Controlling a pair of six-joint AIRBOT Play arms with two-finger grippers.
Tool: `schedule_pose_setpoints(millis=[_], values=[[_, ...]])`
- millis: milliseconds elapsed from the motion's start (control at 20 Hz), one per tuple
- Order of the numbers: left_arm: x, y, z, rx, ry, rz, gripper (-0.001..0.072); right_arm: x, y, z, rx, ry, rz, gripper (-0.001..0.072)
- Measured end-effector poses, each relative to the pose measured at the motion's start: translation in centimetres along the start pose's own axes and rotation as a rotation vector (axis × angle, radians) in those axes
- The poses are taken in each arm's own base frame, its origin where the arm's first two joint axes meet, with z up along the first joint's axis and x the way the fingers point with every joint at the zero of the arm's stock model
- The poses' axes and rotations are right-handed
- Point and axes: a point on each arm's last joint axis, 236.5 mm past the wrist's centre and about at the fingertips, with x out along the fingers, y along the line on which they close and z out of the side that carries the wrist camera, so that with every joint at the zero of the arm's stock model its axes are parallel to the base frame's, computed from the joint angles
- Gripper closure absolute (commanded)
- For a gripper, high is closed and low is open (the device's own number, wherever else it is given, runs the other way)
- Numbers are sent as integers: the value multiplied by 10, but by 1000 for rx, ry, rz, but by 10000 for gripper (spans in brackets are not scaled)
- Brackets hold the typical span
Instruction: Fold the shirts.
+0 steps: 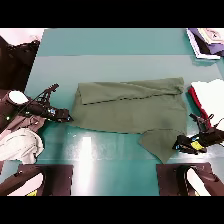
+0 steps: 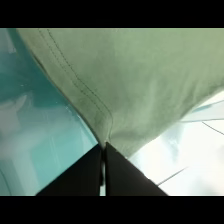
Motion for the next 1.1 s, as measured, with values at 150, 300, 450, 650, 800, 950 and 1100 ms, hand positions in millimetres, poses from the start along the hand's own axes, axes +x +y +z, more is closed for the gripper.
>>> schedule_pose_setpoints(millis=[150,300,450,650,800,950,1100], values=[[0,0,-1,0,6,-2,683,9,-4,5,25,13,-6,285],[0,-1,-2,0,9,-3,683,15,-6,10,43,20,-7,347],[0,-1,-3,0,12,-4,683,19,-7,13,55,26,-6,563],[0,-1,-4,0,16,-6,683,16,-7,28,46,-55,-6,695],[-3,-5,-4,8,26,-12,683,0,-8,39,19,-159,-29,697],[-14,-13,0,36,14,-18,683,-29,2,42,-16,-237,-18,698],[-29,-23,11,72,-30,-16,683,-69,15,52,-53,-339,-13,698]])
